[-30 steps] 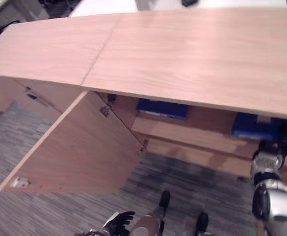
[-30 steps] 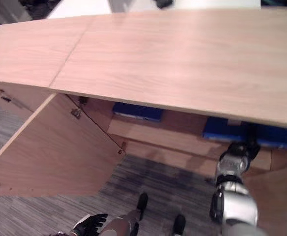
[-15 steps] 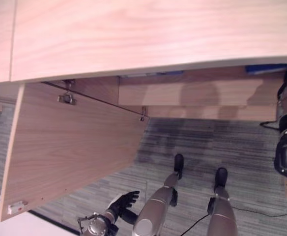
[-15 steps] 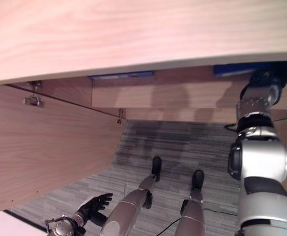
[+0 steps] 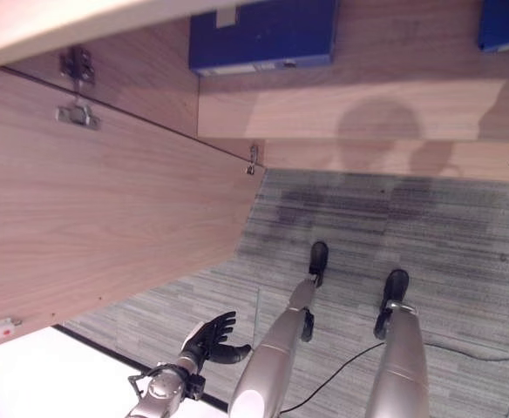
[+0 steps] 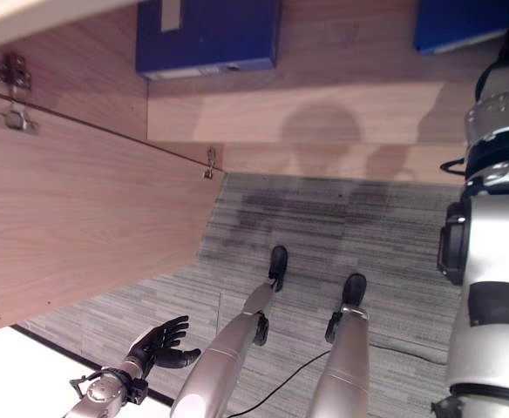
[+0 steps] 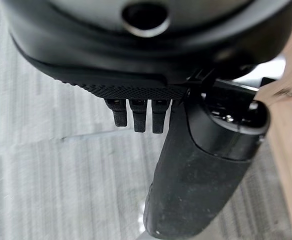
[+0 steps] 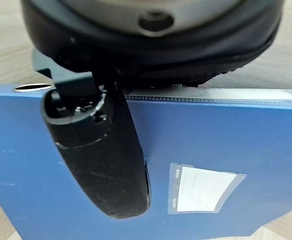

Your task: Put the empty folder in the office cabinet

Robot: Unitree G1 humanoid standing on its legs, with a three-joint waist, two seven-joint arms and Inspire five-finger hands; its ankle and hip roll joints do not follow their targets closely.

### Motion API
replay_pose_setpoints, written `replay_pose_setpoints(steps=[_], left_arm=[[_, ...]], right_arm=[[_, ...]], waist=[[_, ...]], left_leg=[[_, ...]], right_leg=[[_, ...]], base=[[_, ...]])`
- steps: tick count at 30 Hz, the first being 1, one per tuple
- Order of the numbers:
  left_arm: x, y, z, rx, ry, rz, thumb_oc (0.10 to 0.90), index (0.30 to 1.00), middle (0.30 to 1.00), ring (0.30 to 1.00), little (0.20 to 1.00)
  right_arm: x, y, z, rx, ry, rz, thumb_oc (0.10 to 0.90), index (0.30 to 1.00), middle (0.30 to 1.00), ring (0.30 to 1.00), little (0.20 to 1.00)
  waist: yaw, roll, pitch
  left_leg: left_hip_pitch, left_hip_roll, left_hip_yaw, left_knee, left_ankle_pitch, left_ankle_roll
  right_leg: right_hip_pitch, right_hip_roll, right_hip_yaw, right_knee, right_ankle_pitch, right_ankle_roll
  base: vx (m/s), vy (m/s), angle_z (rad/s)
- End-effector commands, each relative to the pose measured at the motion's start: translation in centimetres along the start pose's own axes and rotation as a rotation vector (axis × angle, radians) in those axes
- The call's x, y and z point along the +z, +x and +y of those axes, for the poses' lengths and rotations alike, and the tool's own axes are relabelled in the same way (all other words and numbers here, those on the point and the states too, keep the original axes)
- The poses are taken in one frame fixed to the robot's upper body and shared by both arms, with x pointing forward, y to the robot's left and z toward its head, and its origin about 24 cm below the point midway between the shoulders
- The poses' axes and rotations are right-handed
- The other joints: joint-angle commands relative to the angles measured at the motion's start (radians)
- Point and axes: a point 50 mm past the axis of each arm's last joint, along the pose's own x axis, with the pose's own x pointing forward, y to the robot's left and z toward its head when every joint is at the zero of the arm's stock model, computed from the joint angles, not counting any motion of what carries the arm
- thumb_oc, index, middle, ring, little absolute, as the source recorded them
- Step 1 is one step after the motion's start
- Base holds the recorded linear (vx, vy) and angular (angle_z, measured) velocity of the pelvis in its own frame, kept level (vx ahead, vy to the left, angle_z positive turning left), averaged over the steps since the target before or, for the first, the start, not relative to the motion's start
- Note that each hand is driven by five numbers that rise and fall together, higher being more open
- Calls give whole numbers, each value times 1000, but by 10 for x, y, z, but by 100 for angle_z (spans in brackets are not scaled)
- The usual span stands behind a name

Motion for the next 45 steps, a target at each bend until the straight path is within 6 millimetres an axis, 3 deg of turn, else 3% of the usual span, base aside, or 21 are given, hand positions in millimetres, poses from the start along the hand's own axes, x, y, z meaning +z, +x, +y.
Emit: replay_pose_setpoints(steps=[1, 12, 13, 14, 17, 21, 22, 26, 27, 28, 30, 31, 32, 38, 45], left_arm=[[-12, -11, 28, 38, 79, 69, 800, 900, 900, 900, 900], [-8, -11, 34, 82, 52, 51, 800, 900, 900, 900, 900], [-8, -11, 35, 86, 53, 47, 800, 900, 900, 900, 900], [-7, -11, 35, 91, 50, 47, 800, 900, 900, 900, 900], [-8, -10, 36, 96, 55, 54, 800, 900, 900, 900, 900], [-9, -13, 43, 119, 102, 74, 800, 900, 900, 900, 900], [-8, -15, 48, 130, 126, 81, 800, 900, 900, 900, 900], [-10, -18, 56, 150, 155, 103, 800, 900, 900, 900, 900], [-13, -20, 59, 165, 158, 117, 800, 900, 900, 900, 900], [-13, -20, 59, 166, 158, 118, 800, 900, 900, 900, 900], [-20, -22, 56, 161, 166, 146, 800, 900, 900, 900, 900], [-21, -22, 57, 162, 167, 147, 800, 900, 900, 900, 900], [-22, -23, 55, 156, 170, 156, 800, 900, 900, 900, 900], [-36, -27, 44, 135, 160, 198, 800, 900, 900, 900, 900], [-43, -28, 37, 130, 138, 217, 800, 900, 900, 900, 900]], right_arm=[[79, -10, 73, 331, -90, -282, 400, 300, 300, 300, 300], [68, -7, 62, 283, -24, -246, 400, 300, 300, 300, 300], [66, -6, 60, 276, -29, -240, 477, 415, 415, 415, 415], [63, -5, 55, 251, -31, -226, 800, 900, 900, 900, 900], [59, -3, 50, 202, -63, -213, 800, 900, 900, 900, 900], [50, 0, 42, 67, -297, -163, 800, 900, 900, 900, 900], [47, 2, 35, 13, -407, -120, 800, 900, 900, 900, 900], [43, 6, 16, -78, -496, -52, 800, 900, 900, 900, 900], [38, 6, 13, -90, -523, -25, 800, 900, 900, 900, 900], [38, 6, 13, -90, -523, -24, 800, 900, 900, 900, 900], [34, 7, -7, -158, -517, 10, 800, 900, 900, 900, 900], [34, 7, -8, -159, -517, 11, 800, 900, 900, 900, 900], [35, 8, -16, -192, -508, 20, 800, 900, 900, 900, 900], [20, 7, -49, -286, -439, 74, 800, 900, 900, 900, 900], [2, 3, -83, -382, -396, 130, 800, 900, 900, 900, 900]], waist=[[42, -53, -89], [49, -70, -85], [48, -73, -83], [47, -78, -81], [43, -87, -78], [30, -123, -74], [26, -139, -70], [27, -158, -78], [32, -161, -74], [29, -163, -80], [36, -169, -83], [34, -172, -90], [36, -172, -89], [49, -177, -115], [61, -166, -138]], left_leg=[[126, 64, -26, 82, -219, -79], [187, 67, -58, 17, -208, -75], [194, 67, -59, 11, -207, -75], [207, 68, -62, 2, -206, -75], [225, 70, -65, -11, -204, -76], [273, 81, -72, -33, -203, -79], [298, 88, -78, -40, -203, -81], [336, 91, -87, -51, -203, -82], [347, 93, -86, -56, -181, -80], [361, 95, -89, -64, -198, -81], [387, 99, -92, -73, -177, -82], [401, 101, -96, -81, -194, -84], [404, 100, -95, -83, -173, -83], [461, 99, -113, -96, -180, -84], [484, 84, -141, -97, -172, -94]], right_leg=[[162, 11, -5, -200, -49, 58], [198, 23, -18, -218, -56, 59], [204, 25, -19, -221, -57, 58], [214, 28, -21, -224, -57, 57], [224, 31, -24, -227, -54, 56], [277, 43, -34, -255, -48, 51], [311, 46, -47, -266, -45, 50], [371, 49, -60, -294, -39, 49], [398, 49, -76, -323, -4, 47], [411, 52, -68, -327, -27, 49], [456, 51, -91, -361, 11, 49], [469, 53, -83, -365, -12, 52], [483, 52, -97, -380, 19, 51], [585, 48, -127, -444, 37, 59], [672, 38, -167, -516, 58, 64]], base=[[41, 3, 4], [26, 1, 3], [16, -8, 3], [0, 0, 0], [0, 0, 0], [-6, -24, -3], [-15, -52, -2], [-26, -20, 4], [0, 0, 0], [0, 0, 0], [0, 0, 0], [-86, 41, 3], [8, 8, 4], [1, 10, 7], [-3, 7, 10]])
